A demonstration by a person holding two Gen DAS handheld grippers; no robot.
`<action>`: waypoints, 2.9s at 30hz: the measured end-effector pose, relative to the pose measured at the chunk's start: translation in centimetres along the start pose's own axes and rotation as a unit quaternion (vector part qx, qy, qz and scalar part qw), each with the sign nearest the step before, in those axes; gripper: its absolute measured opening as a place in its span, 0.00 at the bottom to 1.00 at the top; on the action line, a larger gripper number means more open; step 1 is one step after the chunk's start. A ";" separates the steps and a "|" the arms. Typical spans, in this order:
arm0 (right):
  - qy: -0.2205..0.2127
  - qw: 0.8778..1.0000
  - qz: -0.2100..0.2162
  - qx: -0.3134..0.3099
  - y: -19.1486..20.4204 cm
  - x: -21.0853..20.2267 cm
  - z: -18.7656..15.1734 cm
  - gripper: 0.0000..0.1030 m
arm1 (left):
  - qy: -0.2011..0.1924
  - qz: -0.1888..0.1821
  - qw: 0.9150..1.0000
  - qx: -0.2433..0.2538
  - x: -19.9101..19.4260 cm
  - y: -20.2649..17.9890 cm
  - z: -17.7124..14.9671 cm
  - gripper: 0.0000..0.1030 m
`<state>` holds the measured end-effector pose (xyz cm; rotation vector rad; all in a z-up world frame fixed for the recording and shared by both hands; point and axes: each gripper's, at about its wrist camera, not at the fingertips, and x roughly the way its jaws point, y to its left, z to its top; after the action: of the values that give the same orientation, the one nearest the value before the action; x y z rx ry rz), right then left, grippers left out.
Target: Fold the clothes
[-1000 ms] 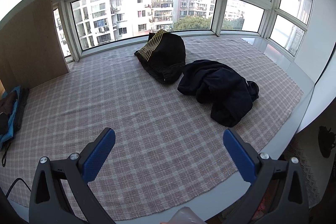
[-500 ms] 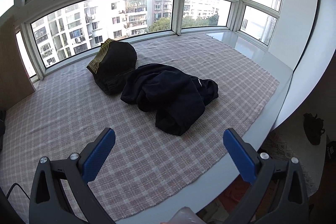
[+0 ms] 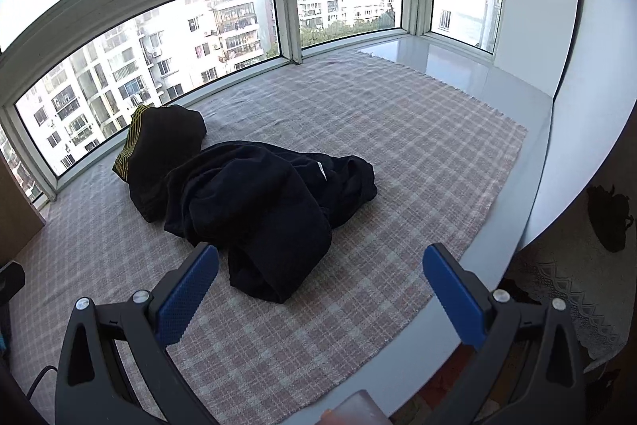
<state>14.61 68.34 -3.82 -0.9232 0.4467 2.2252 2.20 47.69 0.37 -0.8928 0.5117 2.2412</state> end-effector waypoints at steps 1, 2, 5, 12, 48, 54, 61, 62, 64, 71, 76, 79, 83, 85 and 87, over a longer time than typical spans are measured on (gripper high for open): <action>0.004 1.000 0.007 -0.001 -0.3 0.7 0.3 1.00 | 0.002 0.000 1.000 0.003 0.6 -0.4 0.4 0.99; 0.010 1.000 0.013 -0.005 -0.6 1.4 0.5 1.00 | 0.004 0.000 1.000 0.006 1.2 -0.7 0.8 0.99; 0.026 1.000 0.012 -0.006 -1.2 3.6 1.1 1.00 | 0.014 -0.007 1.000 0.011 3.1 -1.7 2.0 0.99; 0.049 0.999 0.011 0.001 -2.2 7.5 1.8 1.00 | 0.030 -0.012 0.999 0.016 6.9 -4.0 4.1 0.99; 0.082 0.988 0.119 -0.053 -1.4 16.3 2.7 0.99 | 0.136 -0.074 0.988 0.006 17.9 -7.6 5.0 0.69; 0.100 0.985 0.126 -0.068 -0.9 17.9 2.2 0.99 | 0.139 -0.068 0.986 0.055 20.7 -9.1 5.4 0.65; 0.126 0.978 0.150 -0.067 -0.4 19.9 2.0 0.59 | 0.153 -0.099 0.982 0.059 22.6 -9.5 5.4 0.37; 0.131 0.977 0.157 -0.067 -0.2 20.2 2.0 0.47 | 0.151 -0.099 0.982 0.061 22.6 -9.6 5.4 0.33; 0.133 0.974 0.170 -0.075 0.3 20.2 2.1 0.36 | 0.145 -0.103 0.982 0.064 22.4 -9.7 5.4 0.25; 0.099 0.970 0.219 -0.045 -0.4 17.4 4.0 0.16 | 0.109 -0.119 0.987 0.030 19.3 -7.5 6.9 0.12; 0.038 0.966 0.247 -0.058 0.7 11.9 7.1 0.15 | 0.054 -0.131 0.990 -0.004 13.9 -4.5 8.8 0.08; 0.003 0.961 0.266 -0.078 2.2 7.9 9.0 0.15 | 0.018 -0.124 0.992 -0.017 9.9 -2.5 9.2 0.08; -0.042 0.946 0.297 -0.123 5.8 1.6 11.1 0.15 | -0.040 -0.103 0.993 -0.040 3.0 1.4 9.4 0.07; -0.068 0.933 0.316 -0.155 8.3 -2.1 11.7 0.14 | -0.071 -0.086 0.993 -0.049 -0.8 3.6 9.2 0.07; -0.089 0.919 0.337 -0.183 10.7 -5.9 11.7 0.14 | -0.101 -0.067 0.991 -0.057 -5.0 6.1 8.7 0.07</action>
<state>4.45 64.30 9.10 -0.8129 0.2901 3.0740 -3.28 46.13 10.60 -0.7227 0.2268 2.2240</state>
